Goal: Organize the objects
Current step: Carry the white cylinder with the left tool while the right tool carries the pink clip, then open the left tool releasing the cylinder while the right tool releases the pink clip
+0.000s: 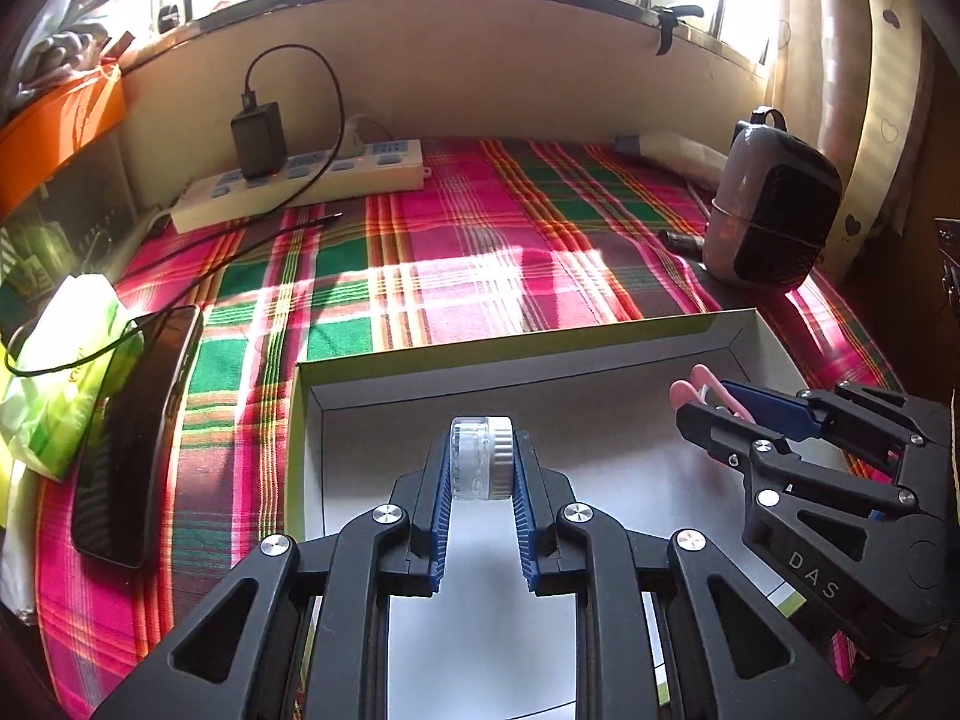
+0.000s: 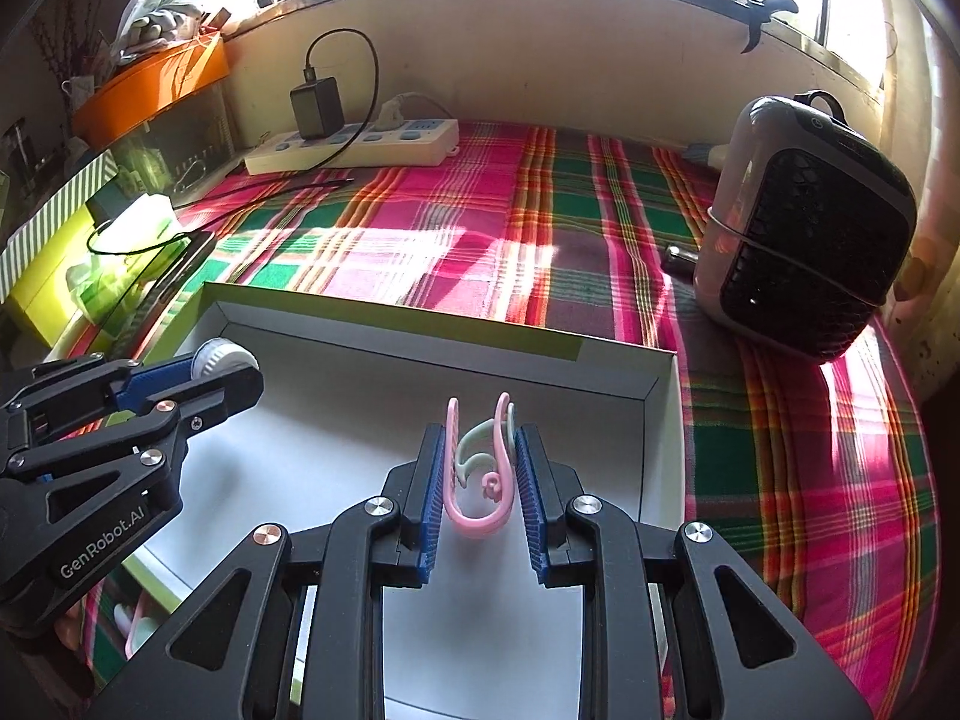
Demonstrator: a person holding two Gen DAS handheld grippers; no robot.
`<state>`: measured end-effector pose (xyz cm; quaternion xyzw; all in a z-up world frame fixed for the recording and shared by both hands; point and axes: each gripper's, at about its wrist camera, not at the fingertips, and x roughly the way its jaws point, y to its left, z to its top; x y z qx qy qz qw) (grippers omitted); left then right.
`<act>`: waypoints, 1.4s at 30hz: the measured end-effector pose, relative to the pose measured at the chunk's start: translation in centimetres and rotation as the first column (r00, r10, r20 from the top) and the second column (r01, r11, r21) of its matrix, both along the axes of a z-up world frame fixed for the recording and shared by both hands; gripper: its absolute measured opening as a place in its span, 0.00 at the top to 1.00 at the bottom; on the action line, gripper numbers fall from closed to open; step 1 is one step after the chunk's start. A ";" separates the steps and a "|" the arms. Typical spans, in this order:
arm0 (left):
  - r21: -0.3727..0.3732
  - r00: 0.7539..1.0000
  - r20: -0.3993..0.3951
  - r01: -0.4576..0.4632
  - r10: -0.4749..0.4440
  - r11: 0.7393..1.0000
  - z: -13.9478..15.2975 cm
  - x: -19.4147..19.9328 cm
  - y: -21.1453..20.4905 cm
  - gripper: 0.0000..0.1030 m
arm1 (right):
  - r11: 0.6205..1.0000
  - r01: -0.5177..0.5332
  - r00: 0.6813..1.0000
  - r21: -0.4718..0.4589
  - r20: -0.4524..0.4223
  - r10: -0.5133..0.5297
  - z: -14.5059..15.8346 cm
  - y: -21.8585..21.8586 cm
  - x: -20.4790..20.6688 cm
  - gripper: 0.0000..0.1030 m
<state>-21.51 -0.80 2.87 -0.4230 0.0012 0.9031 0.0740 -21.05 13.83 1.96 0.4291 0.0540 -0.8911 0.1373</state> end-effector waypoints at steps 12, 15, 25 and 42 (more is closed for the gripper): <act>-0.013 1.000 0.028 -0.006 0.007 1.000 -1.1 -0.8 0.1 0.83 | 1.000 0.010 1.000 0.015 0.010 -0.011 -0.6 -0.2 -0.8 0.76; -0.012 1.000 0.028 -0.008 0.008 1.000 -1.1 -0.9 0.1 0.83 | 1.000 0.013 1.000 0.011 0.011 -0.013 -0.7 -0.1 -0.9 0.76; -0.012 0.999 0.043 -0.013 0.014 1.000 -1.5 -1.1 -0.2 0.83 | 1.000 0.013 1.000 0.018 0.015 -0.013 -0.9 -0.3 -1.1 0.76; -0.011 0.999 0.035 -0.018 0.019 1.000 -0.9 -0.3 -0.3 0.72 | 0.999 0.026 1.000 0.022 0.001 -0.026 -0.2 -0.4 -0.1 0.59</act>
